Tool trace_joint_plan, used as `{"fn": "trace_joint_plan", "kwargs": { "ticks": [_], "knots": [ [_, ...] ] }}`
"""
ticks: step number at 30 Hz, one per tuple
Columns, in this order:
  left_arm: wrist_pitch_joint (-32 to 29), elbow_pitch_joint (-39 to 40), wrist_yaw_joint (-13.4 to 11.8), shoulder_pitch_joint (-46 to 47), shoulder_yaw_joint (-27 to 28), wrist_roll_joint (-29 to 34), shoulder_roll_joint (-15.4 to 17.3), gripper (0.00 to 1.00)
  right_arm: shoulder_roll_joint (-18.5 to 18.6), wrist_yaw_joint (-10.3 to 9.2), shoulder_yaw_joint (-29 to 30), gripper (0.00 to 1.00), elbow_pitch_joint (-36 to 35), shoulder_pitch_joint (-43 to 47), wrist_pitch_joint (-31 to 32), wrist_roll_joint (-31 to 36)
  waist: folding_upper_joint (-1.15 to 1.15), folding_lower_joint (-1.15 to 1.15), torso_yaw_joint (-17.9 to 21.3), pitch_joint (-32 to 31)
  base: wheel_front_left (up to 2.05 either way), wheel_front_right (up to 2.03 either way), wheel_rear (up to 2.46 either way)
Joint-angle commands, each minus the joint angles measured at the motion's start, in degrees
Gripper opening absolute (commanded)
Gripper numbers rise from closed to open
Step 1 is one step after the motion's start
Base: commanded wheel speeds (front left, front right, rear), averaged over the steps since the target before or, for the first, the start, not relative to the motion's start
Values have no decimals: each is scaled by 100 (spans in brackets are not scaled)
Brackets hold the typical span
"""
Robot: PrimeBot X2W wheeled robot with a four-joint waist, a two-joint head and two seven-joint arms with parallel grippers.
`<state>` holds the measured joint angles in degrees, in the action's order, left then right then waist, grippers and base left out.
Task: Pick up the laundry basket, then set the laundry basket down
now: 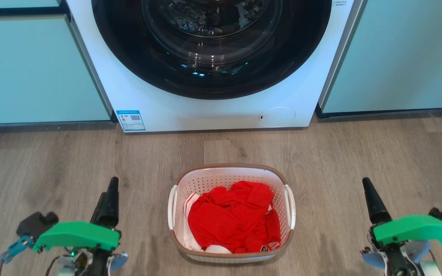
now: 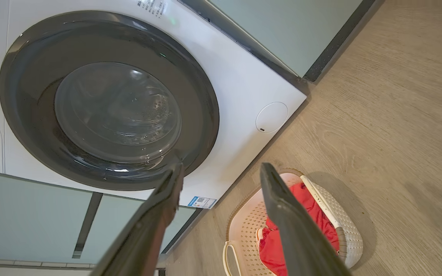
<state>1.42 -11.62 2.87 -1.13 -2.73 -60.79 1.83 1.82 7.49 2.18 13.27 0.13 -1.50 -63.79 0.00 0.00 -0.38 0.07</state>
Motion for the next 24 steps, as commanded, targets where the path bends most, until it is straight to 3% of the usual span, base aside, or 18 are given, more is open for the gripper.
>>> {"fn": "trace_joint_plan", "kwargs": {
  "ticks": [1, 24],
  "knots": [
    [62, 259, -45, 304, 40, 202, 72, 100, 53, 0, -57, 100, -254, -268, -69, 180, 0, 0, -1, 0, 0, 0, 0],
    [453, 494, -358, 184, -313, 2163, 227, 100, 69, 0, -456, 100, -352, -256, -456, 1972, 0, 0, -19, 9, 0, 0, 0]
  ]
}}
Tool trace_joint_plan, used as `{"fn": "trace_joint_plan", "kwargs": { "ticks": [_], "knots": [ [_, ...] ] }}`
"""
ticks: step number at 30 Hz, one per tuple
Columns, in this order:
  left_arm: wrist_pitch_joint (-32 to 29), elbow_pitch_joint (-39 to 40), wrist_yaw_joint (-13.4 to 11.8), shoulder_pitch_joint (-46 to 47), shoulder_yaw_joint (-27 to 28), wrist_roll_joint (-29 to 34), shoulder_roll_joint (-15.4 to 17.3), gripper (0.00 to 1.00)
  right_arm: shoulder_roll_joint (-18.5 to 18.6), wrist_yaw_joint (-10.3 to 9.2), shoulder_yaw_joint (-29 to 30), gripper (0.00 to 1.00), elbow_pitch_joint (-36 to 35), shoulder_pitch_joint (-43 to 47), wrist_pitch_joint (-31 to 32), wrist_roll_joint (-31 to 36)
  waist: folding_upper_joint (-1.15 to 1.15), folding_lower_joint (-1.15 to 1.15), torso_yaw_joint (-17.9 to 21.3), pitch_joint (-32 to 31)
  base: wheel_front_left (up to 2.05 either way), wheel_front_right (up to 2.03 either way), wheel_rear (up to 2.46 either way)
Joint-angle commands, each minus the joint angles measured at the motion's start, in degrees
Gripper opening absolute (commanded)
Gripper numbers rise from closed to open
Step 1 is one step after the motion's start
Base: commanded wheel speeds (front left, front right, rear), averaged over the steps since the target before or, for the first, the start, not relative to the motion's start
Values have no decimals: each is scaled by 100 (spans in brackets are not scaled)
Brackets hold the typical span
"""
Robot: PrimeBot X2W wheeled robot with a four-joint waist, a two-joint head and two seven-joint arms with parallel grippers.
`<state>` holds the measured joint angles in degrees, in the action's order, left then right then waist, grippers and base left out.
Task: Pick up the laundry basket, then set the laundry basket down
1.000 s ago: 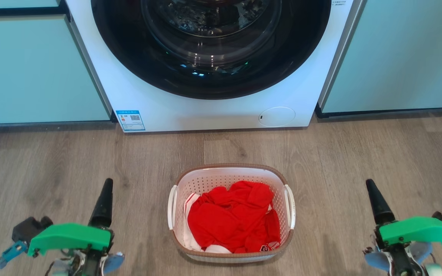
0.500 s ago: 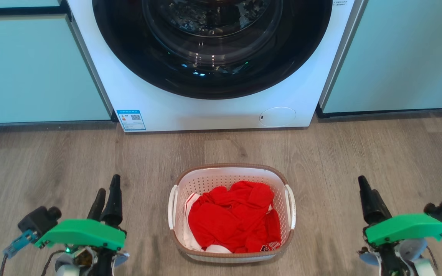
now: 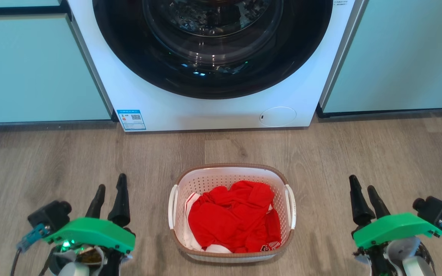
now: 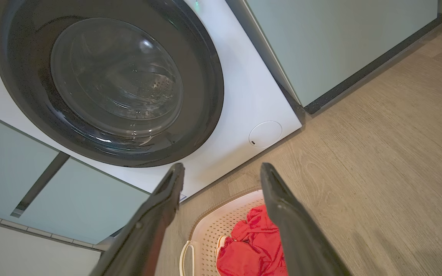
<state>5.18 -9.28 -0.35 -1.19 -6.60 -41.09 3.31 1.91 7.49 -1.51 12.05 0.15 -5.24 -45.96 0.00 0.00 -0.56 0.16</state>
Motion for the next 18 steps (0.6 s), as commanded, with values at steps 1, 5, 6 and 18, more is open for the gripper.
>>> {"fn": "trace_joint_plan", "kwargs": {
  "ticks": [1, 5, 6, 18],
  "knots": [
    [95, 264, -50, 186, 59, 262, 84, 100, 61, 0, -97, 100, -233, -258, -100, 257, 0, 0, -2, 0, 0, 0, 0],
    [162, 278, -105, 168, 5, 537, 107, 100, 64, 0, -132, 100, -253, -255, -166, 535, 0, 0, -3, 2, 0, 0, 0],
    [179, 279, -119, 164, -6, 605, 111, 100, 65, 0, -139, 100, -257, -255, -183, 604, 0, 0, -4, 3, 0, 0, 0],
    [367, 273, -213, 68, -135, 1343, 137, 100, 72, 0, -175, 100, -321, -213, -368, 1324, 0, 0, -2, -36, 0, 0, 0]
  ]
}}
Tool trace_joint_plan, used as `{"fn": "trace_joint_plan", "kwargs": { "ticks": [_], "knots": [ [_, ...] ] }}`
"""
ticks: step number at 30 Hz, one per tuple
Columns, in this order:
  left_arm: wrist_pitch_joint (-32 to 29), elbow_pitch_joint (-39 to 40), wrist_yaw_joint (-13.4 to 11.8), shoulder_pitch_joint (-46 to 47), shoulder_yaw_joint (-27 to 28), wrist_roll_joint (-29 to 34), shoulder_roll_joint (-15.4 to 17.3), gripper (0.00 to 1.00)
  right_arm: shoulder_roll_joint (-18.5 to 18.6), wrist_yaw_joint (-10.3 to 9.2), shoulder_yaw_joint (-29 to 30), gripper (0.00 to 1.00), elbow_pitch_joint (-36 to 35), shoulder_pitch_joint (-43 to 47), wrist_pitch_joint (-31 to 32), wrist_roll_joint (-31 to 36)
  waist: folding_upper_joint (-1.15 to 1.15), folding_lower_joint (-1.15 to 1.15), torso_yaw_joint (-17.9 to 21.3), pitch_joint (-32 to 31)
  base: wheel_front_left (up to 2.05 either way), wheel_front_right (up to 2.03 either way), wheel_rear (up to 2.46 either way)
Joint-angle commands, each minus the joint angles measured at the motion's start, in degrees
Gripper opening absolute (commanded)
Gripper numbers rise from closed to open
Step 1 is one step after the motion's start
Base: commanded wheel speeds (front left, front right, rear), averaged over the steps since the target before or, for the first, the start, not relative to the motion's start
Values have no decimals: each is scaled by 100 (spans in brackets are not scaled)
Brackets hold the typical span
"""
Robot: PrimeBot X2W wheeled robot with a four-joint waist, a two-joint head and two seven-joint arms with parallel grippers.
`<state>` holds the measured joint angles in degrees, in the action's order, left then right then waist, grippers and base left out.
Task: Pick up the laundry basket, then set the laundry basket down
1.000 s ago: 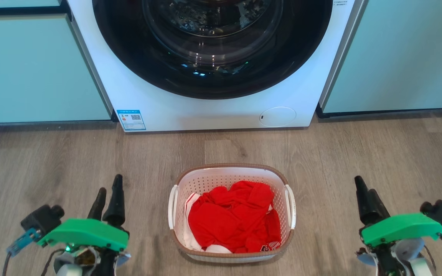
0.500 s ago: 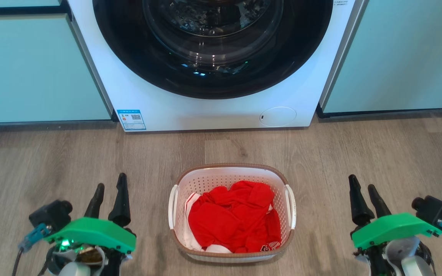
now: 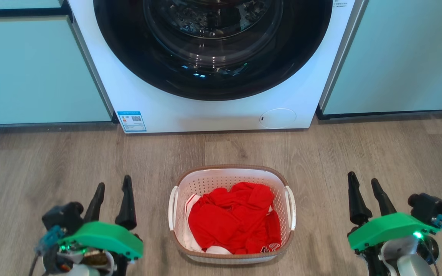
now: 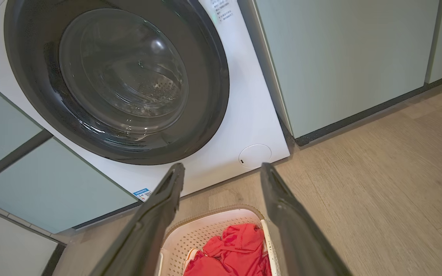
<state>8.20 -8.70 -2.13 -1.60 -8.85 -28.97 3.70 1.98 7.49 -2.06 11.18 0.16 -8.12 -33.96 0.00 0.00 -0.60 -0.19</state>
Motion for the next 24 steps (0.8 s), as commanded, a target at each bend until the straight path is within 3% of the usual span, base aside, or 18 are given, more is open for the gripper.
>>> {"fn": "trace_joint_plan", "kwargs": {
  "ticks": [1, 24],
  "knots": [
    [81, 216, -40, 94, 79, 199, 101, 100, 65, 0, -125, 100, -240, -208, -96, 188, 0, 0, 4, -7, 0, 0, 0],
    [490, 335, -153, -137, -124, 1876, 92, 100, 82, 0, -366, 100, -360, -115, -500, 1736, 0, 0, -4, -53, 0, 0, 0]
  ]
}}
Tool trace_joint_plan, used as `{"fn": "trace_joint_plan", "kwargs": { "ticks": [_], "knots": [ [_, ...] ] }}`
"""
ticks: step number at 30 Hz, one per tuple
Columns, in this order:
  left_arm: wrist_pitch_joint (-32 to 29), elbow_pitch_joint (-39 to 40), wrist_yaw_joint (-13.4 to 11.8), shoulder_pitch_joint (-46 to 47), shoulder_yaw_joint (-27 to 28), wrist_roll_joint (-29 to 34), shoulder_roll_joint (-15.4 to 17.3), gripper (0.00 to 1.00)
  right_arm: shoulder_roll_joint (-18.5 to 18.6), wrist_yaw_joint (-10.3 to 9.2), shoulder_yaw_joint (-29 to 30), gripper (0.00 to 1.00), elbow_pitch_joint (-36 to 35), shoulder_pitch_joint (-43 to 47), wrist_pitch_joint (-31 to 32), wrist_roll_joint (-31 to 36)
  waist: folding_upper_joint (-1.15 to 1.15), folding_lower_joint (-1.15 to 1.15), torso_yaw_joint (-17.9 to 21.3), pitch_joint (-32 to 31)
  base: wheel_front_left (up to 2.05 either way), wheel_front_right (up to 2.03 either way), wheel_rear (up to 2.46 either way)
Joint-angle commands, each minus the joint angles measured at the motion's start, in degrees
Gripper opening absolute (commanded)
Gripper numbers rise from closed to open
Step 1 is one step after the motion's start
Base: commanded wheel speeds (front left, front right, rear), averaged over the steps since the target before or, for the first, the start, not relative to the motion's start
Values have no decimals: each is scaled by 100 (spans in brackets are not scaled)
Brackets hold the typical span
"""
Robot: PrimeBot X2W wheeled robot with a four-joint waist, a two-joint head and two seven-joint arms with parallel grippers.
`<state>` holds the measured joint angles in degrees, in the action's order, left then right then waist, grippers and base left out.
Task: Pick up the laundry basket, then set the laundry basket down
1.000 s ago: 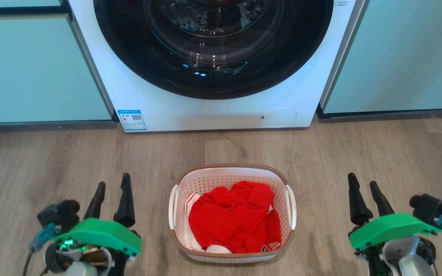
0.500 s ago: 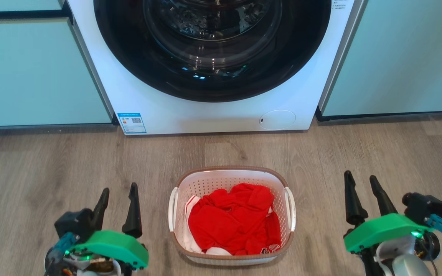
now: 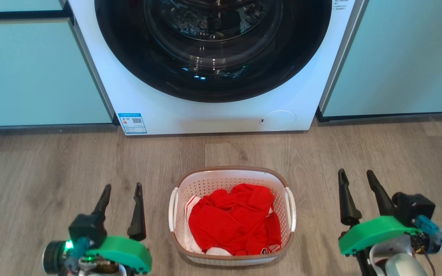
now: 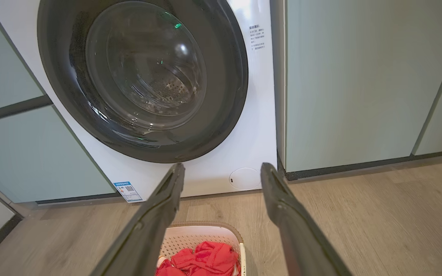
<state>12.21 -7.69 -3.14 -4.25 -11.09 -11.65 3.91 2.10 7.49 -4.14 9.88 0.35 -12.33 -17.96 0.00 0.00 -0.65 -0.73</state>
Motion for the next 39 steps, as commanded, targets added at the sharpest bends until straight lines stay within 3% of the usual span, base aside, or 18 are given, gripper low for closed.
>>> {"fn": "trace_joint_plan", "kwargs": {
  "ticks": [1, 12, 39],
  "knots": [
    [106, 244, -56, 121, 95, 214, 70, 100, 70, 0, -169, 100, -236, -134, -96, 199, 0, 0, 2, 4, 0, 0, 0],
    [276, 322, -91, 75, 62, 895, 45, 100, 77, 0, -255, 100, -313, -135, -264, 833, 0, 0, 10, 22, 0, 0, 0],
    [279, 314, 2, 131, 186, 957, -35, 100, 77, 0, -198, 100, -325, -180, -267, 806, 0, 0, -11, 196, 0, 0, 0]
  ]
}}
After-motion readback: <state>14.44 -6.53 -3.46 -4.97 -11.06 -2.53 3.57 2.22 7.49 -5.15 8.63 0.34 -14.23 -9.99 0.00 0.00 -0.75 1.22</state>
